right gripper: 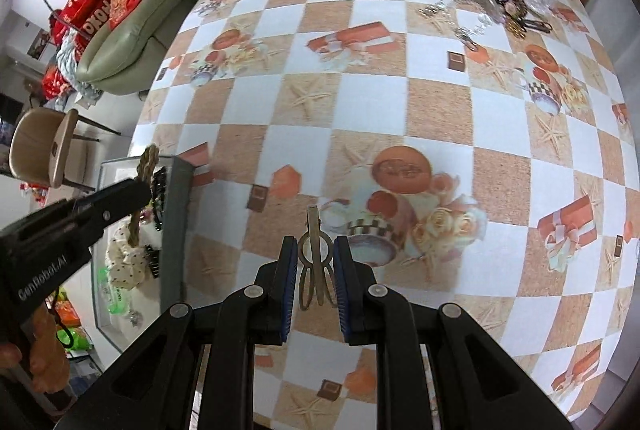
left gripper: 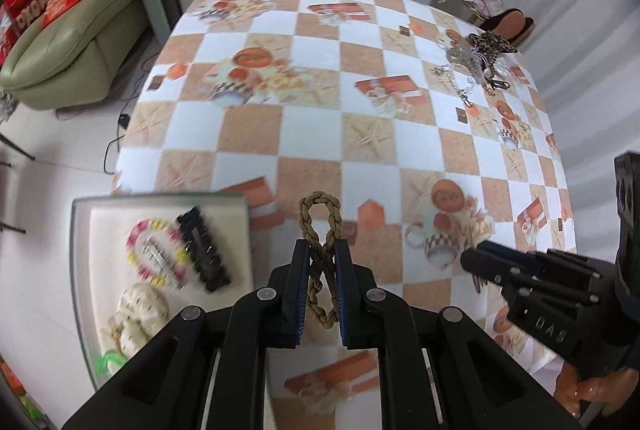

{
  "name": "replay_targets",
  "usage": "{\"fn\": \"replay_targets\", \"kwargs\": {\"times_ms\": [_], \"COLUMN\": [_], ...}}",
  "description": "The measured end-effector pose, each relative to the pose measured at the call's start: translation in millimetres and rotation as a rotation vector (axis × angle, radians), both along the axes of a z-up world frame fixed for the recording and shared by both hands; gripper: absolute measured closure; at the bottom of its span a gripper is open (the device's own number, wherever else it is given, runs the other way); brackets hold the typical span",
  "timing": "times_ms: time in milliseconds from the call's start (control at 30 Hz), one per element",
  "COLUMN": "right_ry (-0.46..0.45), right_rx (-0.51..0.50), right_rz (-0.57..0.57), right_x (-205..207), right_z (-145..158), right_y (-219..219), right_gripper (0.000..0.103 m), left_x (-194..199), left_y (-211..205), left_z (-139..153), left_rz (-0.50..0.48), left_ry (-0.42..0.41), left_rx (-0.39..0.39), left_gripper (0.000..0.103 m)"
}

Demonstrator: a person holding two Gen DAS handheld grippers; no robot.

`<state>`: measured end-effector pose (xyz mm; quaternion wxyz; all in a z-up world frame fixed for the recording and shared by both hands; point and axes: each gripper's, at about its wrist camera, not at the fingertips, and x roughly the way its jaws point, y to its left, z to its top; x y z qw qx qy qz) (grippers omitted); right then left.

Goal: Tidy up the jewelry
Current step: 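Carry braided bracelet and beige hair clip to the tray and release both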

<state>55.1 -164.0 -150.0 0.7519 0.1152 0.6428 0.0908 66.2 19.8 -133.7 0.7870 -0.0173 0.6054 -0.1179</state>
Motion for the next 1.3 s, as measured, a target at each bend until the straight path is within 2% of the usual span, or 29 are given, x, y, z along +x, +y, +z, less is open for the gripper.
{"fn": "replay_targets", "kwargs": {"times_ms": [567,900,1100,1300], "right_ry": [-0.035,-0.034,-0.022,0.007], "right_rx": [0.018,0.035,0.042,0.048], "right_rz": [0.163,0.293,0.36,0.416], "right_x": [0,-6,-11,-19], "right_z": [31,37,35,26], "right_y": [89,147,173,194], "right_gripper": [0.083,0.083,0.083,0.083], "left_x": [-61,-111,-133,-143], "left_y": [94,160,182,184], "left_z": [5,-10,-20,-31], "left_rz": [0.158,0.276,0.321,0.336], "left_ry": [0.02,0.069,0.102,0.133], "left_rx": [-0.009,0.021,0.014,-0.003], "left_gripper": [0.086,0.086,0.086,0.086]}}
